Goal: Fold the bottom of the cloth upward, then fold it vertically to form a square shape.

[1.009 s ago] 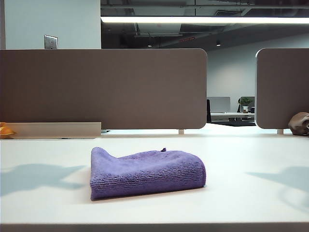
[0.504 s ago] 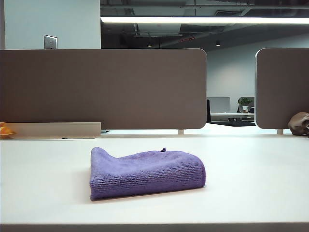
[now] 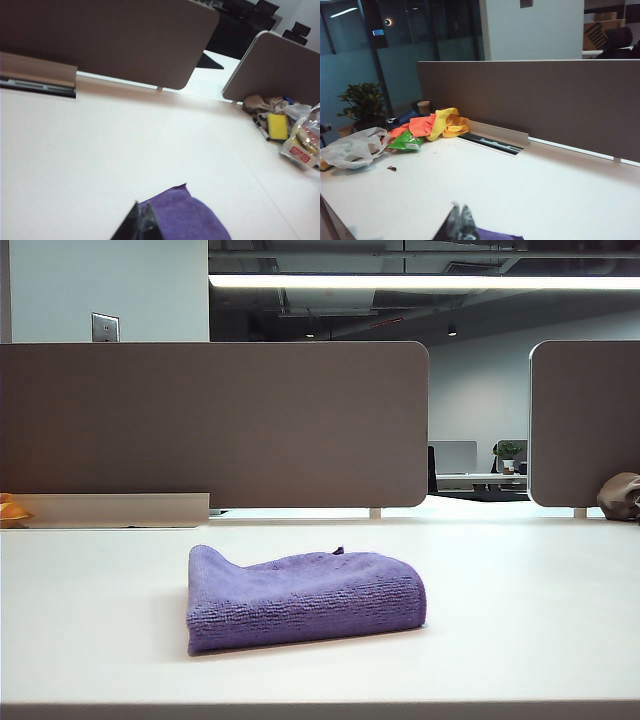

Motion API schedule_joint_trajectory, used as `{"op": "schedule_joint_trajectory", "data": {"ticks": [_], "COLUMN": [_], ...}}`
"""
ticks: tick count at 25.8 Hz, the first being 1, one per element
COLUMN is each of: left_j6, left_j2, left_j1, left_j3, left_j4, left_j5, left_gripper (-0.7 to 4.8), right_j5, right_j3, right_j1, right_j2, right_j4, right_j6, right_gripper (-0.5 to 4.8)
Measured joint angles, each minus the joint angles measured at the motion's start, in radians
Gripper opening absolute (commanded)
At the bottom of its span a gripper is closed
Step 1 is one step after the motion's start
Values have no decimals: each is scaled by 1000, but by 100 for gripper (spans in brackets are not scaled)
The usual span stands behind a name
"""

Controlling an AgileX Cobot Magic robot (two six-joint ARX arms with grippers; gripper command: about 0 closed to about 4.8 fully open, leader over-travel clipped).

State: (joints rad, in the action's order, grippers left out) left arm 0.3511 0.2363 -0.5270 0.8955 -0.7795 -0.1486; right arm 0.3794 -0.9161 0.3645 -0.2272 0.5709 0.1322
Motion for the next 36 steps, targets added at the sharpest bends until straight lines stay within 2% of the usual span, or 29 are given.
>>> {"op": "schedule_joint_trajectory", "data": {"ticks": [5,7,11,15,18,20,22,26,31,36], "left_j6": [1,0,-3,-74,-128,-221,-277,-288,-288,-288], "left_j2": [-51,-50,-50,-50,-50,-50,-50,-50,-50,-50], "left_j1": [0,0,0,0,0,0,0,0,1,1], "left_j3": [-166,-245,-407,-573,-603,-629,-647,-686,-748,-762], "left_j4": [36,74,260,420,442,465,471,491,560,580], "left_j5": [-39,-37,-35,-35,-36,-45,-53,-63,-98,-165], "left_gripper": [-6,-6,-6,-6,-6,-6,-6,-6,-6,-6], "right_j5": [-13,-16,-17,-16,-17,-32,-44,-45,-50,-183], "right_j3": [80,138,294,503,585,669,747,824,892,902], "right_j1": [-1,2,0,2,2,2,2,2,1,1], "right_j2": [52,97,127,127,127,126,127,127,127,127], "right_j4": [50,-14,-58,-230,-318,-359,-419,-495,-505,-525], "right_j6": [6,24,48,75,77,77,77,77,76,-22], "right_gripper": [-1,-1,-1,-1,-1,0,0,1,0,0]}}
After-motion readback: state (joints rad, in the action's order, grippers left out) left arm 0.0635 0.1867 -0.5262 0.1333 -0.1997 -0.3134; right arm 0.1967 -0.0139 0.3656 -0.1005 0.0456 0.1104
